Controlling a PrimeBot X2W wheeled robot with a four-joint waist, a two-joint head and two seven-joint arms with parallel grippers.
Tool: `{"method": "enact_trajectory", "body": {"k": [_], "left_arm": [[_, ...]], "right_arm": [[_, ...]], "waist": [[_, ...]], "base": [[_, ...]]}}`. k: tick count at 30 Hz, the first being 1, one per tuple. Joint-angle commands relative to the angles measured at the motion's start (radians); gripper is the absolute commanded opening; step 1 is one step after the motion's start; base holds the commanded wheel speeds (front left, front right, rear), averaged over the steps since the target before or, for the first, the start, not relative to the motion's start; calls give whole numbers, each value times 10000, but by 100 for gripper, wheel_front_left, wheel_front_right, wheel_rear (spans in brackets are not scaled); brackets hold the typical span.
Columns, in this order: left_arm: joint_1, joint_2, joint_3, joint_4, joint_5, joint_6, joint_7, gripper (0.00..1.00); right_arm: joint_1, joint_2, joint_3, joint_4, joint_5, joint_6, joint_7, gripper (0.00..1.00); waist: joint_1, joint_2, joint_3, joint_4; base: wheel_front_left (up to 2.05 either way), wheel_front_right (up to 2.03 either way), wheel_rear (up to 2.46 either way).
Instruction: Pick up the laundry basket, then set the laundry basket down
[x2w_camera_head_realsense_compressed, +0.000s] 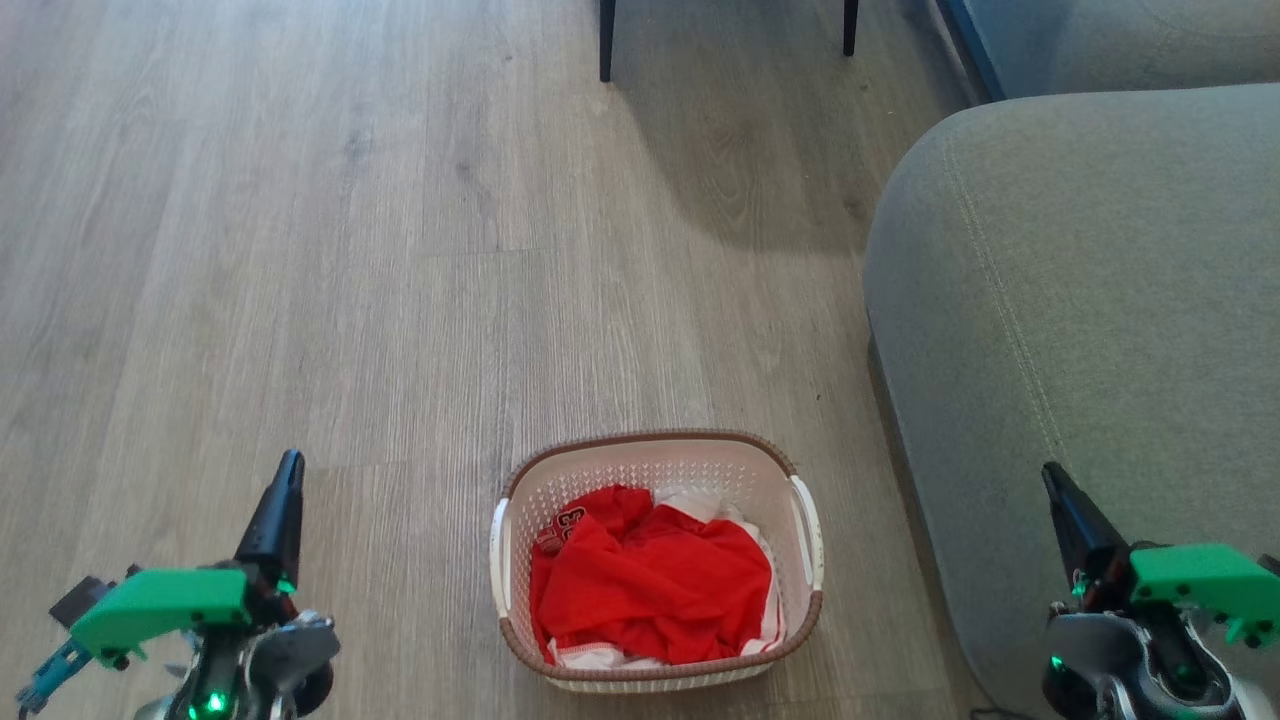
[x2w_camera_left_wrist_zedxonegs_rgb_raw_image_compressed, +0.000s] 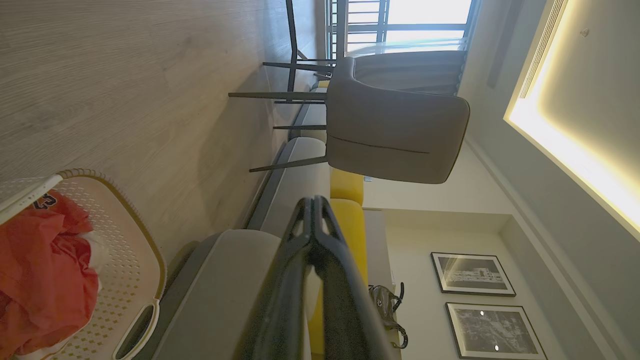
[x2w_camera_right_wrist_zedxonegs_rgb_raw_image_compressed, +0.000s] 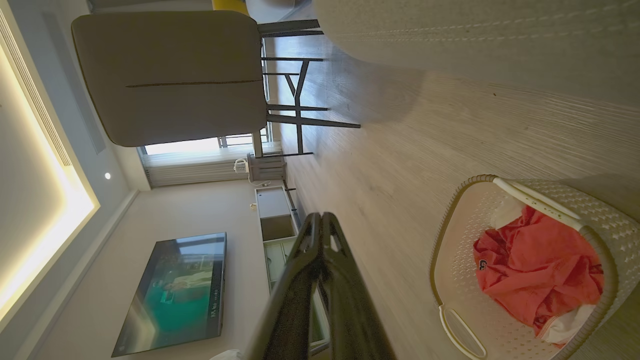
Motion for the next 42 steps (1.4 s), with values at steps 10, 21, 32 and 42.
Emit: {"method": "enact_trajectory", "body": {"k": [10,21,32,42], "left_arm": [[315,-9,-127,364,55,9,-140,100],[349,-4,-227,99,404,2,-463,100],[332,1,-370,-318,1399,127,-785,100],[293,5,-639,-787,2828,427,-1079,100]], "right_arm": [[202,75,200,415,-27,-1,-140,100],[178,61,443,292,-350,-2,-463,100],[111,48,618,127,-1305,-3,-785,100],[66,35,861,-264,-2908,-4,-1079,100]], "waist": [[0,-1,-6,-1],[0,-1,-31,6],[0,-1,-54,26],[0,-1,-55,27]], "base": [[0,0,0],[0,0,0],[0,0,0],[0,0,0]]}}
